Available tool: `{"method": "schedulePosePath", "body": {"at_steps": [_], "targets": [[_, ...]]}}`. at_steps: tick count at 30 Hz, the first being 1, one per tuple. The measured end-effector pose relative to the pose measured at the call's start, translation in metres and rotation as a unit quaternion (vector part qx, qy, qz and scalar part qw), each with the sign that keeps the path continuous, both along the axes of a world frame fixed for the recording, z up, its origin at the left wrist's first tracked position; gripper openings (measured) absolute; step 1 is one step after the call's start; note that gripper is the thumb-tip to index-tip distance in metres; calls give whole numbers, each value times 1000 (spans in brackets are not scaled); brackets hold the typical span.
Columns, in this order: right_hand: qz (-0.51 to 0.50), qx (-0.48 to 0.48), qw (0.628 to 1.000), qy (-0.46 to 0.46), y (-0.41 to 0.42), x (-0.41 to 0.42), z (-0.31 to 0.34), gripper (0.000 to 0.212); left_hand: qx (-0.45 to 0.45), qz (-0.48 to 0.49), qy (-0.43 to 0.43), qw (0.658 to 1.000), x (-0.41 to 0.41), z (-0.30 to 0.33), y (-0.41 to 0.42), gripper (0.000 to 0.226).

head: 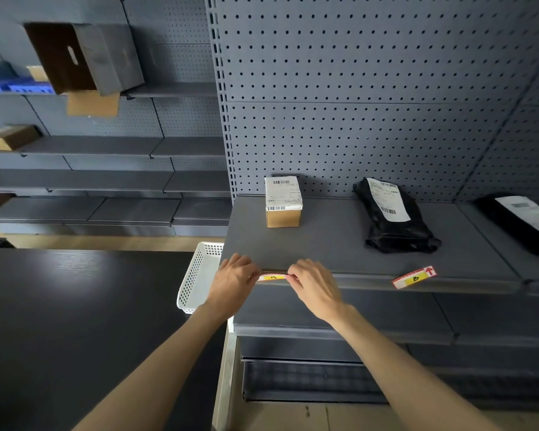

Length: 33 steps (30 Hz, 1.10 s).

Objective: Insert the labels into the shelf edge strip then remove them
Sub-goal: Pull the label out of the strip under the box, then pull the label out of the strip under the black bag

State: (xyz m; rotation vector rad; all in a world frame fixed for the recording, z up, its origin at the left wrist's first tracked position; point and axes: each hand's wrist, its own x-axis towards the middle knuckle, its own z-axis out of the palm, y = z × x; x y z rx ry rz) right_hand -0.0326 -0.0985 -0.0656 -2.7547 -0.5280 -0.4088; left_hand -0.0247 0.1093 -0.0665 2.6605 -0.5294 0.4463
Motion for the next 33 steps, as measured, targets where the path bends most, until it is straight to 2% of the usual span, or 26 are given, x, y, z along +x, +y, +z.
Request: {"method": "schedulePosePath", "body": {"at_steps": [6,12,15,18,21,28,33], "targets": [[-19,-90,996,14,-2,2,-5,20,52,-7,7,999,4,1,-12,9],[-43,-65,997,14,2,-5,-2,3,100,-3,3,995,8,2,-17,13],[-41,-73,996,29,-1,-4,-1,9,102,12,12,995,5,3,-21,15],[-31,-38,999,10,-12,-6,8,16,94,17,18,995,2,8,-26,15],[-44,-28,999,-7,-42,-12,20,20,65,-4,12,998,-1,18,-45,22],[-105,-66,992,5,-144,-32,41,19,41,-77,-20,996,-6,40,-146,17],[-126,-79,989,15,-215,-41,49,22,39,-89,-22,995,-7,39,-214,16]]}}
